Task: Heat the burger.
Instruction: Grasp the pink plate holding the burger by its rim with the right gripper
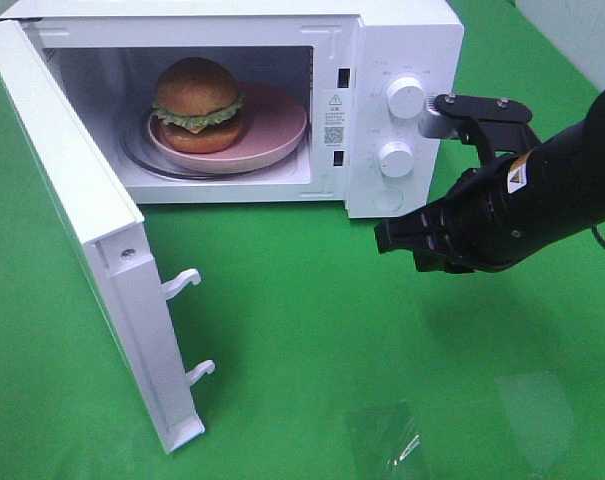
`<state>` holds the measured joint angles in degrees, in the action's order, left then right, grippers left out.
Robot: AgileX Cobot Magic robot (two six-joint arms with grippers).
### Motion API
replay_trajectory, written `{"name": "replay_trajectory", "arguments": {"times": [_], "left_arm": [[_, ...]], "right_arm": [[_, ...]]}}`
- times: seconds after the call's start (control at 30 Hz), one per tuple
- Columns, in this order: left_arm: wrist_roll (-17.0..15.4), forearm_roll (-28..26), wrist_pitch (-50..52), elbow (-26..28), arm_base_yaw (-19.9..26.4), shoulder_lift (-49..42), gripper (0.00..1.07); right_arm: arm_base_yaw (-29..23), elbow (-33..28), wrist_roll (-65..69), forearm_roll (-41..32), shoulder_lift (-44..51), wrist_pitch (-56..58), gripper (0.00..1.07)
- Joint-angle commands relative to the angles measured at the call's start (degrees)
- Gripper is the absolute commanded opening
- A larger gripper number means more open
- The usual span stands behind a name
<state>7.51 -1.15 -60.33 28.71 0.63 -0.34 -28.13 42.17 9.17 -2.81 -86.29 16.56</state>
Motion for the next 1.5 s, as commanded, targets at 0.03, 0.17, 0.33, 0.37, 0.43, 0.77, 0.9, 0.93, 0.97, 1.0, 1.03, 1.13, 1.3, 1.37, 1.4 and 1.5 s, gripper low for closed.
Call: {"name": "replay_trajectory", "arguments": {"times": [0.03,0.17,0.33,0.37,0.43,0.77,0.9,0.93,0.97,1.0,1.03,1.13,1.3,1.37,1.4,1.5], "left_arm": [[-0.11,-0.29,0.80,-0.11,0.06,-1.03,1.00],[-0.06,-0.29,0.80,-0.11,0.06,-1.03,1.00],[-0.06,-0.29,0.80,-0.11,0.06,-1.03,1.00],[-0.06,-0.29,0.80,-0.11,0.06,-1.03,1.00],[-0.06,-0.29,0.80,-0.11,0.06,-1.03,1.00],[-0.06,-0.29,0.80,-0.11,0.06,-1.03,1.00],[-0.06,-0.29,0.80,-0.11,0.06,-1.03,1.00],[-0.06,-0.29,0.80,-0.11,0.06,-1.03,1.00],[-0.06,-0.29,0.80,-0.11,0.06,-1.03,1.00],[-0.06,-0.29,0.80,-0.11,0.06,-1.03,1.00],[-0.06,-0.29,0.80,-0.11,0.06,-1.03,1.00],[-0.06,-0.29,0.80,-0.11,0.06,-1.03,1.00],[-0.06,-0.29,0.80,-0.11,0.06,-1.03,1.00],[-0.06,-0.29,0.80,-0.11,0.06,-1.03,1.00],[-0.06,-0.29,0.80,-0.11,0.06,-1.03,1.00],[-0.06,-0.29,0.80,-0.11,0.06,-1.03,1.00]], "right_arm": [[0.17,1.26,-7.85,0.63,1.60,5.39,0.09],[0.17,6.13,-16.62,0.86,2.18,17.70,0.09],[0.17,10.08,-23.89,1.95,2.18,22.40,0.10],[0.11,11.57,-28.19,2.81,2.18,24.29,0.10],[0.00,12.61,-34.15,3.84,2.18,24.81,0.11],[0.00,13.52,-65.60,5.16,2.18,20.00,0.20],[0.00,13.52,-77.69,5.16,2.18,17.88,0.26],[0.00,13.52,-77.69,5.16,2.18,17.88,0.26],[0.00,13.52,-85.49,5.16,2.18,15.81,0.30],[0.00,13.52,-85.49,5.16,2.18,15.81,0.30],[0.00,13.52,-89.73,5.27,2.18,13.98,0.35],[0.00,13.52,-87.55,4.64,2.18,11.92,0.47],[0.00,13.52,-73.97,4.76,1.60,9.34,0.76],[-0.40,13.52,-69.16,6.93,0.74,8.77,0.91],[-1.72,13.52,-68.64,11.57,-0.57,9.11,1.00],[-3.32,13.52,-68.47,15.93,-1.78,9.11,1.01]]}}
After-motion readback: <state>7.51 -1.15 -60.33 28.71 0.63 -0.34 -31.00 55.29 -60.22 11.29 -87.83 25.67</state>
